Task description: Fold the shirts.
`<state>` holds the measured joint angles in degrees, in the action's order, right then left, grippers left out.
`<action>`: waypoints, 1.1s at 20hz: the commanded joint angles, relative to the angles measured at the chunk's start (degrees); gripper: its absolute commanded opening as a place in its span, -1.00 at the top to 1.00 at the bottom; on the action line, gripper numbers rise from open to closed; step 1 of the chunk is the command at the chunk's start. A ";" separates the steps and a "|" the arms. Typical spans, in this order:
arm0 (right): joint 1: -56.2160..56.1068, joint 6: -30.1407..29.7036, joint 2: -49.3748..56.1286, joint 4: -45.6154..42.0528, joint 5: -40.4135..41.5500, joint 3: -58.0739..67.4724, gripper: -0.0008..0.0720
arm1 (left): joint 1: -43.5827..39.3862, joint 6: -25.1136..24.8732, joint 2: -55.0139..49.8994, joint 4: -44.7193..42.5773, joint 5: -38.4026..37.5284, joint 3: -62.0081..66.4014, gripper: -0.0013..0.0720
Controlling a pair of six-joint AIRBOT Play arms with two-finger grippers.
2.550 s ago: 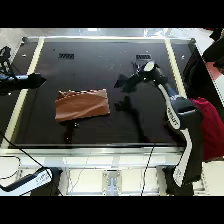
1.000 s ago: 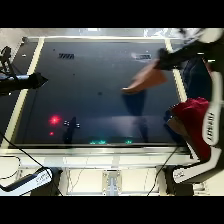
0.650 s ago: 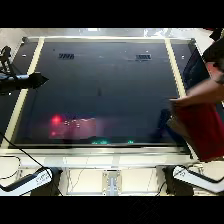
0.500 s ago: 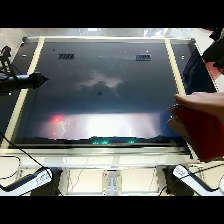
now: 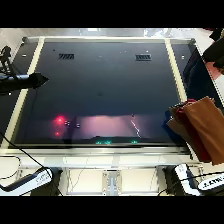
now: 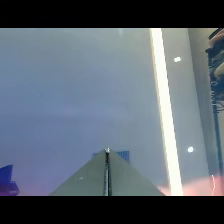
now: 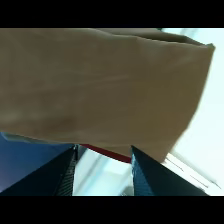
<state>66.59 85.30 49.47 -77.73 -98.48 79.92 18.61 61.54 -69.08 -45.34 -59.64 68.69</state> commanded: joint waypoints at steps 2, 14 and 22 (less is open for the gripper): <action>-0.35 1.81 -0.39 27.80 5.55 5.75 -0.04 | 0.04 0.00 0.02 0.00 -0.17 0.04 0.93; -41.16 -16.98 -0.17 32.57 5.62 5.90 0.94 | 0.07 5.01 0.02 -0.02 -5.11 -0.02 0.93; -42.03 -17.07 -0.20 32.92 6.99 5.90 0.95 | 0.07 5.01 0.02 -0.02 -5.14 -0.02 0.93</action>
<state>25.10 68.42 49.32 -44.42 -91.64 85.76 18.61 66.50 -69.08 -45.36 -64.64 68.69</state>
